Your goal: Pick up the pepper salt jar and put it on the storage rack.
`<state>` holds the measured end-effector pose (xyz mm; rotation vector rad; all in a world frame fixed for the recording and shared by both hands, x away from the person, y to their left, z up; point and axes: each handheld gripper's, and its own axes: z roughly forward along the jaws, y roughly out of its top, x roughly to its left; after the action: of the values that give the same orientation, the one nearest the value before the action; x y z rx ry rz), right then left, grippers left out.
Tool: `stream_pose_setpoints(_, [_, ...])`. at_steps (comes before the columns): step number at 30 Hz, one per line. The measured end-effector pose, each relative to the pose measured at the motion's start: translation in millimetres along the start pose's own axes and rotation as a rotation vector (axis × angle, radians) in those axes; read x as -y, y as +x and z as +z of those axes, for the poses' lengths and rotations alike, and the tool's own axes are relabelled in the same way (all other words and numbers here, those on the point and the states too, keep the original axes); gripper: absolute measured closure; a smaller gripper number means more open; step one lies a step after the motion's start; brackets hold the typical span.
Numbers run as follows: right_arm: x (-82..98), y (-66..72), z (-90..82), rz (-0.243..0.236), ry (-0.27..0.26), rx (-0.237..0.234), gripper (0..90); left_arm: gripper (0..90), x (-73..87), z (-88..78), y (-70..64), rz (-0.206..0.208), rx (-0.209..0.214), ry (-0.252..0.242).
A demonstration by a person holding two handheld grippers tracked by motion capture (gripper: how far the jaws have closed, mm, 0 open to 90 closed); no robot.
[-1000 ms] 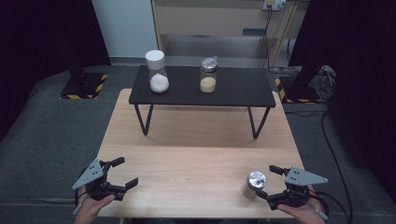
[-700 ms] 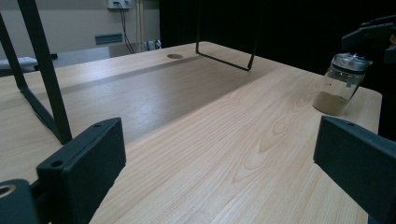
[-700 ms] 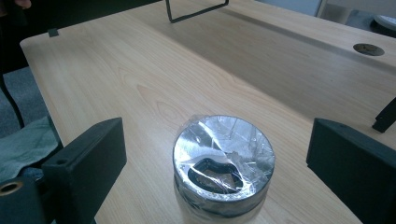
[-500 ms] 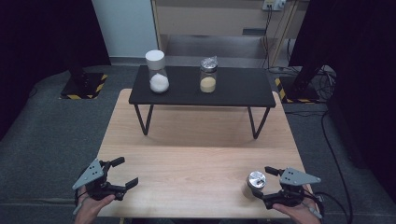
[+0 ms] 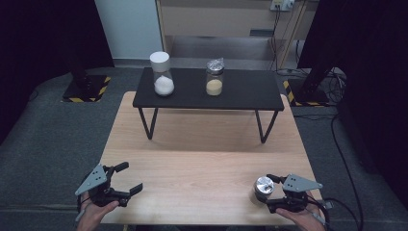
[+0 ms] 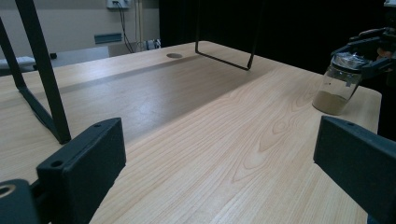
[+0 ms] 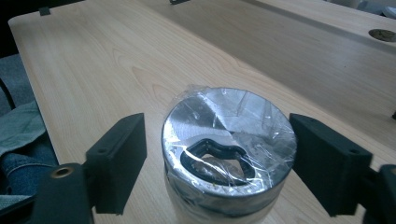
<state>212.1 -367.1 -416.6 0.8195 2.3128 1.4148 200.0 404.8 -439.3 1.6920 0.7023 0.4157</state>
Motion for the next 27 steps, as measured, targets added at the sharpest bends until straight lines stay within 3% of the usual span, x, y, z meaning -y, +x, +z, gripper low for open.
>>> stream_pose_setpoints(5, [3.1,-1.3,-0.1,-0.002,-0.015,0.01,34.9,1.4,0.1,0.3,0.6,-0.001,0.002,0.001])
stream_pose_setpoints(27, [-1.6,2.8,-0.6,-0.003,0.0,0.023,35.5,1.4,1.3,-1.6,3.0,-0.002,0.003,-0.003])
